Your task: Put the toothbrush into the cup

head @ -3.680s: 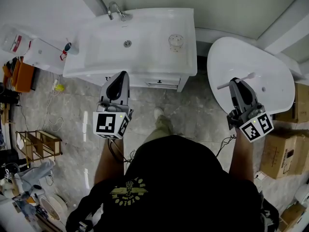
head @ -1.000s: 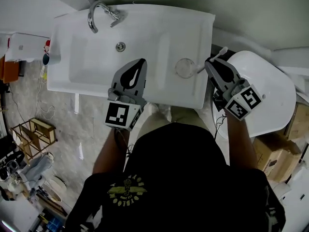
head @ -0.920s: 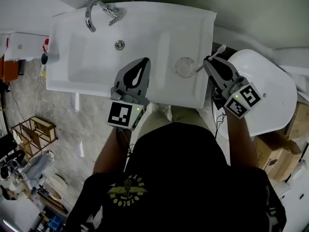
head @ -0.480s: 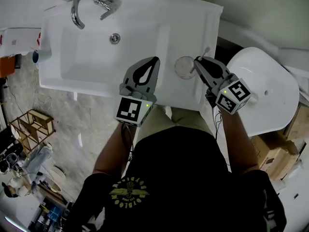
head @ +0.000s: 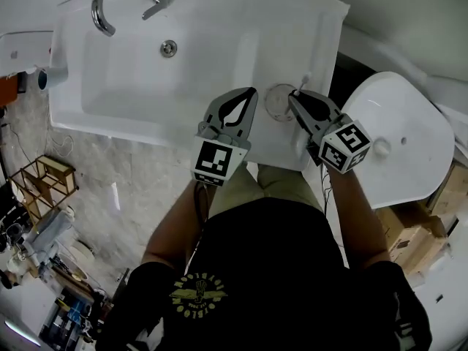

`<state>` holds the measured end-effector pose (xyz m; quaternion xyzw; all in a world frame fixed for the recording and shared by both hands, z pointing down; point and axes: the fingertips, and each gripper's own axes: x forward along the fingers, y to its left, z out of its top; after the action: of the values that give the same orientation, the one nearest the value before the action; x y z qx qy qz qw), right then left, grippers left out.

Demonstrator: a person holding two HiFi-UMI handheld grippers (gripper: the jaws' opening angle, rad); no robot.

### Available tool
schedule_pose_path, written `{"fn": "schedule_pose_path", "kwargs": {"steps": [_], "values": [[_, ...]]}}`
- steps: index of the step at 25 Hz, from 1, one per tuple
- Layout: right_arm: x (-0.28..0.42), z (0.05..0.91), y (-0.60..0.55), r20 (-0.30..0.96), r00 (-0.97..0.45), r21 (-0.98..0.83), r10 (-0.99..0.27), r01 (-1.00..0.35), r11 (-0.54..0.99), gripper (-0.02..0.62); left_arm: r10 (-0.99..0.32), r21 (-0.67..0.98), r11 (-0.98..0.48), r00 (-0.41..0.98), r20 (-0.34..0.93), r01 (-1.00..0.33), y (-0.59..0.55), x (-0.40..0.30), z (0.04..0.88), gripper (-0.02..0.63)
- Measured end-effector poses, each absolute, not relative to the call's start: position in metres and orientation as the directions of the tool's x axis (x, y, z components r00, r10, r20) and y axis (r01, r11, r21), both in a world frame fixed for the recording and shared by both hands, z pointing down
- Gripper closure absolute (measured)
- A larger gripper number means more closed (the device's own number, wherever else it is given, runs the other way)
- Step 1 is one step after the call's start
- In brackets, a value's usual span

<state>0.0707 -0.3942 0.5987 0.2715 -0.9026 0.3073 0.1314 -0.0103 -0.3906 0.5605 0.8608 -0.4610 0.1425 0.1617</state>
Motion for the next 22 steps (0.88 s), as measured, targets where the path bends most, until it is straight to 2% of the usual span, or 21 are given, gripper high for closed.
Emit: {"fn": "schedule_pose_path", "kwargs": {"steps": [9,22], "values": [[0.068,0.607,-0.402,0.431,-0.793,-0.432,-0.429,-0.599,0.674,0.555,-0.729,0.154,-0.526,0.537,0.426,-0.836,-0.388,-0.004,0.581,0.595],[0.075,0.584,-0.389,0.461,-0.764,-0.37,-0.451,-0.628,0.685,0.554,-0.758,0.116,-0.528,0.529,0.382,-0.841,-0.378,-0.031,0.523,0.595]]}}
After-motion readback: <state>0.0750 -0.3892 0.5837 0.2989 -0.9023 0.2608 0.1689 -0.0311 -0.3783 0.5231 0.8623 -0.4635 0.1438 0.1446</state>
